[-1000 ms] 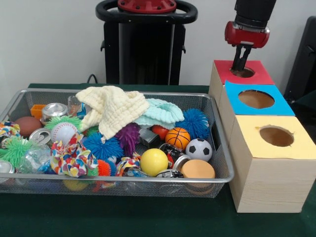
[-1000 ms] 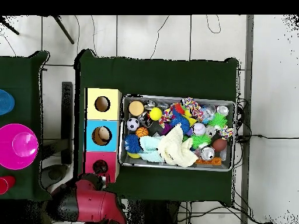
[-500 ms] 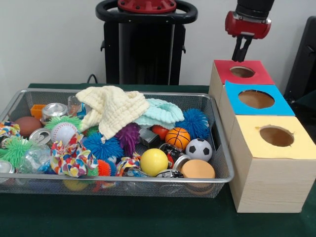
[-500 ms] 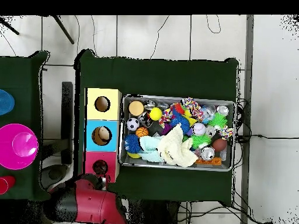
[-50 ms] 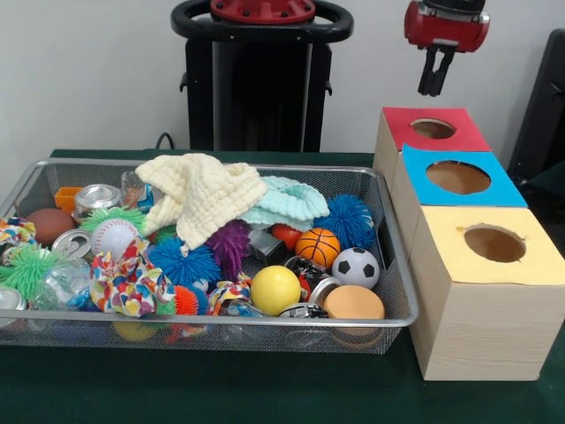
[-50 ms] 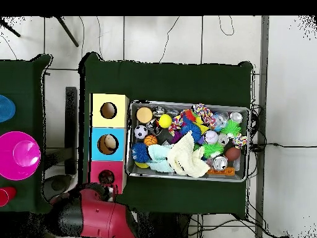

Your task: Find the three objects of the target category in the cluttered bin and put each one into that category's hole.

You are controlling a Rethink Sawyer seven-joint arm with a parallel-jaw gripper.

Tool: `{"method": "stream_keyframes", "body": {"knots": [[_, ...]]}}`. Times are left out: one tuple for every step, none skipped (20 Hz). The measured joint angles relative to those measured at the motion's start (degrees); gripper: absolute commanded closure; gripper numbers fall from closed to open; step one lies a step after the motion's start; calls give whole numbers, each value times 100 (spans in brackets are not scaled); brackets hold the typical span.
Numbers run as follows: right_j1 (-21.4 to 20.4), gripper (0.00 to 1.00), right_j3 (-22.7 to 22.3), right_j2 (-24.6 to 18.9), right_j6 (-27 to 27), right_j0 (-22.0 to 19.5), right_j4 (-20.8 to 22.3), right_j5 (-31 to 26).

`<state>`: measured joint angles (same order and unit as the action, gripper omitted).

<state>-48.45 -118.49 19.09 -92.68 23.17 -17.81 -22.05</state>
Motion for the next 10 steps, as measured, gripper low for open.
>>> {"method": "stream_keyframes", "body": {"knots": [[-19,100,1,1,0,-27,11,-1],[-40,100,3,0,0,-67,30,-1],[-75,100,12,0,0,-182,89,-1],[-82,100,12,0,0,-219,103,-1],[-93,100,11,1,0,-282,128,-2],[-97,100,11,1,0,-306,135,-1],[-108,100,12,1,0,-390,163,-2],[-113,100,14,1,0,-422,173,-1],[-128,100,17,0,0,-516,208,-1],[-132,100,17,1,0,-536,217,-1]]}}
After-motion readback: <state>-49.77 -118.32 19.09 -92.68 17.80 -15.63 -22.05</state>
